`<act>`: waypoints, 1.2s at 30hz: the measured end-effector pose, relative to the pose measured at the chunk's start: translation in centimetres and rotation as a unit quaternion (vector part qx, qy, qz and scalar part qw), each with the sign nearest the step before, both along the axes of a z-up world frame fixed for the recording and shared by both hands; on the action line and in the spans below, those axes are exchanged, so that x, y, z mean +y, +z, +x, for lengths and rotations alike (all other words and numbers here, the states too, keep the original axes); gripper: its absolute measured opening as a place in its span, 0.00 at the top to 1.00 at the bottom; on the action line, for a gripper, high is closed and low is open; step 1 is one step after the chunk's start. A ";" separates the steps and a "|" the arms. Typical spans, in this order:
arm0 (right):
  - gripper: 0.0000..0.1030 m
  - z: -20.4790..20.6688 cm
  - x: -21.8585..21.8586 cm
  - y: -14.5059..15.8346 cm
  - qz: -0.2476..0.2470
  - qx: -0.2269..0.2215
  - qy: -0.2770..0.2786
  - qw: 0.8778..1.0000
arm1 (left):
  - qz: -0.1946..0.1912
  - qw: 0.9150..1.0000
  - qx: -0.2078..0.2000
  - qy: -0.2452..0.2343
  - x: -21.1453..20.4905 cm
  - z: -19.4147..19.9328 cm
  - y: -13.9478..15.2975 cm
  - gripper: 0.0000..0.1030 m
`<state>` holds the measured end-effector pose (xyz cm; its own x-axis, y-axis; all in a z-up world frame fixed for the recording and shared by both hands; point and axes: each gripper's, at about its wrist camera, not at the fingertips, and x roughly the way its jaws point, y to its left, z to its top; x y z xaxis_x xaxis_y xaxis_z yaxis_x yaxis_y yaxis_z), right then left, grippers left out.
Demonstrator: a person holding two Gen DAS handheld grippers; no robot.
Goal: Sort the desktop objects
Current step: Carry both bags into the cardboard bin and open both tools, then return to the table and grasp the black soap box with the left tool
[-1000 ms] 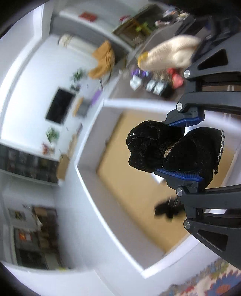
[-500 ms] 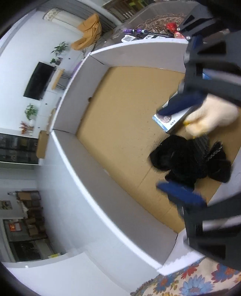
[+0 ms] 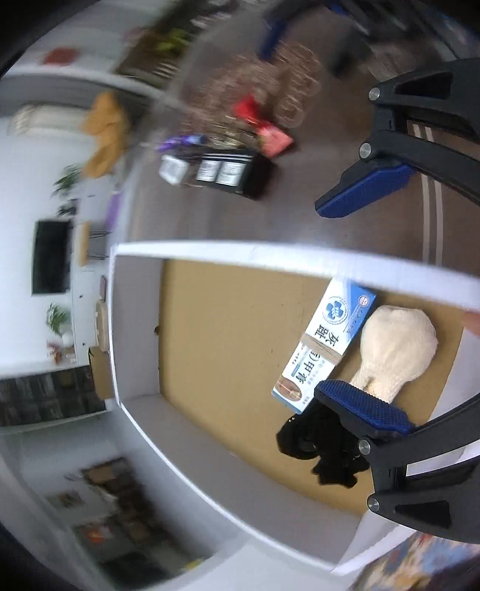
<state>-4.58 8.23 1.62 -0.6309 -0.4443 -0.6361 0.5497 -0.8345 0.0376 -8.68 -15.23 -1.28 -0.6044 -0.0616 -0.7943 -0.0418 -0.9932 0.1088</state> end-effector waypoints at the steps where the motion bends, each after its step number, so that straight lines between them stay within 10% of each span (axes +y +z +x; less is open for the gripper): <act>1: 0.03 0.0 1.9 -0.6 0.010 -0.006 -0.019 1.000 | -0.035 0.999 0.007 -0.003 0.8 0.0 -0.2 0.13; 12: 0.03 0.1 14.3 -6.6 0.060 -0.078 -0.149 0.984 | -0.025 0.999 0.016 0.038 0.6 2.4 0.0 0.13; 20: 0.03 -1.9 12.5 -7.3 0.045 -0.103 -0.141 0.983 | -0.023 0.989 0.141 -0.031 7.9 6.0 5.1 0.00; 29: 0.03 -11.1 6.5 -5.7 -0.050 -0.114 -0.173 0.977 | -0.010 0.996 0.008 -0.083 13.1 4.4 -2.8 0.00; 36: 0.03 -12.5 5.5 -7.7 0.003 -0.123 -0.172 0.977 | -0.026 0.997 0.001 -0.079 11.2 5.4 -4.1 0.00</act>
